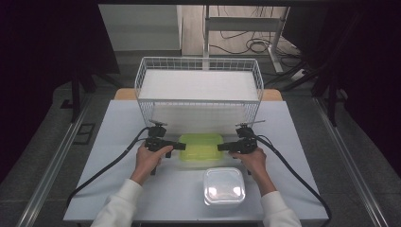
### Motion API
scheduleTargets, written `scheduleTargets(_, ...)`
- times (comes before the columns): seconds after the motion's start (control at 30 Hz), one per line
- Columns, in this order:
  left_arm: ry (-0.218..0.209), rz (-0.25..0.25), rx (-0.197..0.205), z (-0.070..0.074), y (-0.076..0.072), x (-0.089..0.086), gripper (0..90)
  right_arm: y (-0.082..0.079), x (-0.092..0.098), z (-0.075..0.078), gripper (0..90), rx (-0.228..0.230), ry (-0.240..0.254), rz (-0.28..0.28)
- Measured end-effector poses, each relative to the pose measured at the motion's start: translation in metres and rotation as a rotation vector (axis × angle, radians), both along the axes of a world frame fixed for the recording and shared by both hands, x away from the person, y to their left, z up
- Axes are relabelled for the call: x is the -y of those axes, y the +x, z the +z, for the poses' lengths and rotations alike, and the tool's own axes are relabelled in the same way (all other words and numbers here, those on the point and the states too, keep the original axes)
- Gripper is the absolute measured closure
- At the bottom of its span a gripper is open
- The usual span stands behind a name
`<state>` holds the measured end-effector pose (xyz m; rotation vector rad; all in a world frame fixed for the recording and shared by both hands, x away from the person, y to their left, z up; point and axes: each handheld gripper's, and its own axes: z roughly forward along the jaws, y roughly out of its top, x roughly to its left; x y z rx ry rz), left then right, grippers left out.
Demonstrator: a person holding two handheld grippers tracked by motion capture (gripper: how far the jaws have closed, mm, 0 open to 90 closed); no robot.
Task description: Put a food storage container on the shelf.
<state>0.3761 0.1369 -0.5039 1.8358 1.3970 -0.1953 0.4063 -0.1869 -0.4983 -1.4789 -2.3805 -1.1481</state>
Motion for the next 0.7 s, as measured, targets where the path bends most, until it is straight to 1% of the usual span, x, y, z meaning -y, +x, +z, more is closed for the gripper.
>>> scheduleTargets(0.07, -0.009, -0.008, -0.005, -0.001, 0.0, 0.001, 45.2, 0.0, -0.001, 0.0, 57.2, -0.012, 0.012, 0.001)
scheduleTargets(0.2, -0.014, -0.019, -0.016, -0.002, 0.0, 0.001, 48.8, 0.0, -0.001, -0.001, 59.4, -0.014, 0.018, 0.003)
scheduleTargets(0.27, -0.018, -0.037, -0.024, -0.004, 0.001, 0.0, 51.2, 0.0, -0.001, -0.001, 61.3, -0.021, 0.028, 0.009)
scheduleTargets(0.33, -0.034, -0.053, -0.035, -0.006, 0.001, 0.001, 52.8, 0.0, -0.002, -0.002, 63.6, -0.021, 0.036, 0.015)
scheduleTargets(0.4, -0.057, -0.065, -0.046, -0.008, 0.001, 0.002, 56.0, 0.0, -0.001, -0.002, 64.2, -0.03, 0.039, 0.015)
scheduleTargets(0.47, -0.065, -0.074, -0.05, -0.009, 0.002, 0.002, 56.7, 0.0, -0.001, -0.001, 65.1, -0.044, 0.044, 0.016)
scheduleTargets(0.53, -0.082, -0.07, -0.052, -0.009, 0.002, 0.0, 59.4, -0.001, -0.001, -0.001, 66.6, -0.058, 0.053, 0.019)
scheduleTargets(0.57, -0.086, -0.051, -0.06, -0.008, 0.001, -0.002, 62.3, -0.001, -0.001, -0.001, 67.6, -0.061, 0.06, 0.017)
scheduleTargets(0.6, -0.104, -0.044, -0.055, -0.009, 0.001, -0.005, 68.2, -0.001, -0.001, 0.0, 69.0, -0.062, 0.067, 0.021)
scheduleTargets(0.63, -0.119, -0.041, -0.057, -0.009, 0.0, -0.007, 71.0, -0.002, -0.001, 0.001, 70.3, -0.056, 0.066, 0.021)
scheduleTargets(0.67, -0.125, -0.033, -0.055, -0.008, -0.001, -0.008, 73.5, -0.003, -0.001, 0.002, 71.5, -0.047, 0.064, 0.018)
scheduleTargets(0.7, -0.114, -0.033, -0.045, -0.007, -0.002, -0.009, 75.3, -0.004, -0.001, 0.003, 73.2, -0.038, 0.065, 0.019)
